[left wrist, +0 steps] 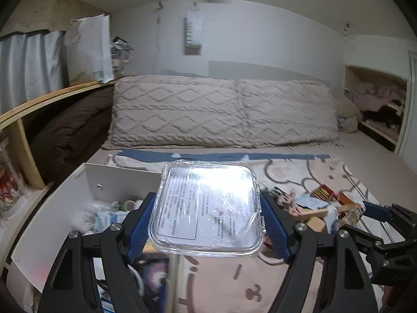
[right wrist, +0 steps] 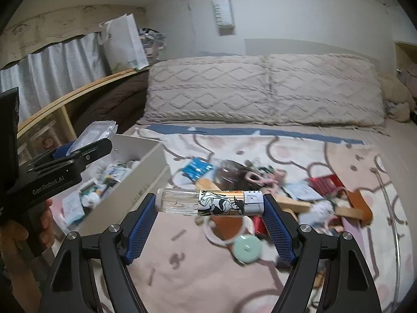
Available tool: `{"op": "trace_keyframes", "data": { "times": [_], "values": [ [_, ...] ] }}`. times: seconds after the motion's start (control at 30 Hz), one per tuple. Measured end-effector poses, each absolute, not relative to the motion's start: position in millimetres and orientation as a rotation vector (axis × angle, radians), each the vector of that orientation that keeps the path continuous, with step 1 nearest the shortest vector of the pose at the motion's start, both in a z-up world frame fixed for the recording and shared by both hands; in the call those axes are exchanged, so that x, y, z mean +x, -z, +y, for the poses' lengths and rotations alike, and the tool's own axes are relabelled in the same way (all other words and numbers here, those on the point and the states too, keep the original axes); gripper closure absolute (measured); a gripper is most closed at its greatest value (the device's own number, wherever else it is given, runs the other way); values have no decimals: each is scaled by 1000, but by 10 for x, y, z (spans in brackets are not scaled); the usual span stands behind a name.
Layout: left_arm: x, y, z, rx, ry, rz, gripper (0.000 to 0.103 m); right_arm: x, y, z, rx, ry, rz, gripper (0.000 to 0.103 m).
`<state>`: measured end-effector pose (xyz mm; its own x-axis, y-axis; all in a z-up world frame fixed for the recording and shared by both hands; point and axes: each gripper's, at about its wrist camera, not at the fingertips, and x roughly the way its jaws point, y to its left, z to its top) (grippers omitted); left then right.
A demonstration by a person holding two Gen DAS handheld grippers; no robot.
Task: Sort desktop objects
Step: 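Lift the clear box with the left tool while the right tool lifts the vial toward the white box, then lower the clear box into the white box with the left tool while the right tool lowers the vial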
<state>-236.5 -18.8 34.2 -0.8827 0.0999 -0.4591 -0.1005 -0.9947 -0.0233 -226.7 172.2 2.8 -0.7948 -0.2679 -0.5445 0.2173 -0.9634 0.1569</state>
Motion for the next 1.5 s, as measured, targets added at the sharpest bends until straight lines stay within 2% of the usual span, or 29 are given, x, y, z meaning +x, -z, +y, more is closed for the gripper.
{"op": "trace_keyframes", "data": {
  "times": [0.17, 0.5, 0.93, 1.2, 1.5],
  "values": [
    [-2418, -369, -547, -728, -3013, -40, 26, -2400, -151, 1379, 832, 2697, -96, 23],
    [-2418, -325, -1028, -760, -3097, 49, 26, -2635, -228, 685, 837, 2586, -34, 23],
    [-2490, -118, -1785, -926, -3184, -79, 26, -2825, -92, 33, 900, 2486, 73, 23],
    [-2556, 50, -1980, -1056, -3159, -154, 26, -2822, -6, -239, 938, 2425, 135, 23],
    [-2657, 259, -1949, -1210, -3148, -48, 26, -2766, 120, -557, 997, 2360, 236, 23]
  ]
}}
